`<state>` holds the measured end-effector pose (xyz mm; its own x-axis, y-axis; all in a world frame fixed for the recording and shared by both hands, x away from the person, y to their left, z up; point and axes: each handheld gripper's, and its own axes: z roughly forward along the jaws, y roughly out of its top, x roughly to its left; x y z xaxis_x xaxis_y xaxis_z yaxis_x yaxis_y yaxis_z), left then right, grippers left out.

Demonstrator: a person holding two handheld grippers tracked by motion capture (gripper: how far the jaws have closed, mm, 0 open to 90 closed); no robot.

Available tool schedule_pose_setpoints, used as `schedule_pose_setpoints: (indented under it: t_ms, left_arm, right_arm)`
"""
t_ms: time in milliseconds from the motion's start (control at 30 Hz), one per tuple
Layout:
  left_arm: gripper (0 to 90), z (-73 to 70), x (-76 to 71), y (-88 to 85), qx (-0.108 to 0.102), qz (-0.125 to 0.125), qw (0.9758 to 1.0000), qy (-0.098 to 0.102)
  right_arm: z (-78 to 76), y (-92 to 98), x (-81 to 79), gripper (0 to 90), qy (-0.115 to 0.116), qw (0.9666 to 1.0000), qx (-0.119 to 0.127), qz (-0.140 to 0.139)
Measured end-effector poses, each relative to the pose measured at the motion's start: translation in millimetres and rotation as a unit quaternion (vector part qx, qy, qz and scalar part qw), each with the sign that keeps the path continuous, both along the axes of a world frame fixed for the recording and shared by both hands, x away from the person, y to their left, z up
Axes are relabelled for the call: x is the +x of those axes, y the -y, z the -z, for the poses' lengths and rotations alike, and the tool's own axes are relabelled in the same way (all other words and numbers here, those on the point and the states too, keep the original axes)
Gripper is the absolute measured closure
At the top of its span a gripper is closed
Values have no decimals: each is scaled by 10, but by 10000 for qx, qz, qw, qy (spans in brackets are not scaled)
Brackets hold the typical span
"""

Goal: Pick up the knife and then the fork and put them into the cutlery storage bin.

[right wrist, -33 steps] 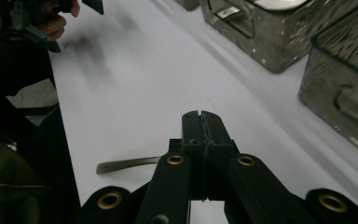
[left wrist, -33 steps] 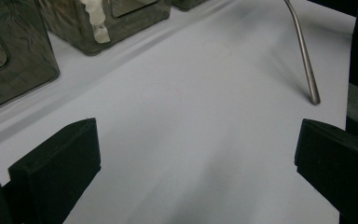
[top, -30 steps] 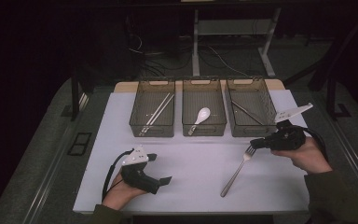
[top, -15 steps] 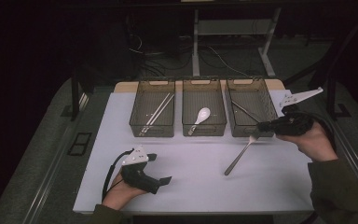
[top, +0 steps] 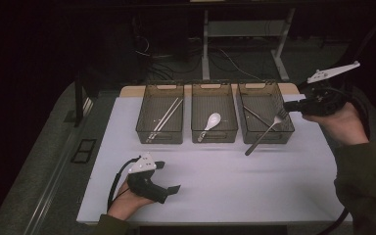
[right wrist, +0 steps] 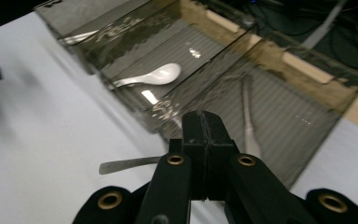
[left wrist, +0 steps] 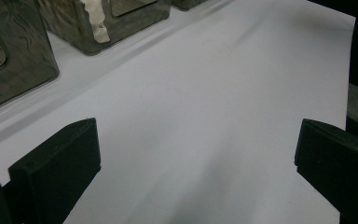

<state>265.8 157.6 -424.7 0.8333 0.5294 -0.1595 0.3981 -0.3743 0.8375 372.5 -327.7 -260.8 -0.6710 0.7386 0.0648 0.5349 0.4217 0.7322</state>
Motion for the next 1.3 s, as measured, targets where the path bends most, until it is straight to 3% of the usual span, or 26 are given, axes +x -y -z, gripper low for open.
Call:
schedule_pose_setpoints:
  t_ms: [367,667,967,1300]
  left_arm:
    - [0,4,1,-2,-47,-31,10000,-19]
    - [0,10,4,7,-35,-16,10000,-19]
    - [0,9,2,-6,-27,-10,10000,-41]
    - [0,5,1,-24,-48,2,10000,-33]
  right_arm:
    - [-293,200,212,892,323,9974,-148,634]
    - [-421,301,409,892,510,9905,-238,1254]
    - [-197,184,732,892,585,9790,-519,1880]
    - [103,-60,1047,891,691,9704,-660,2219]
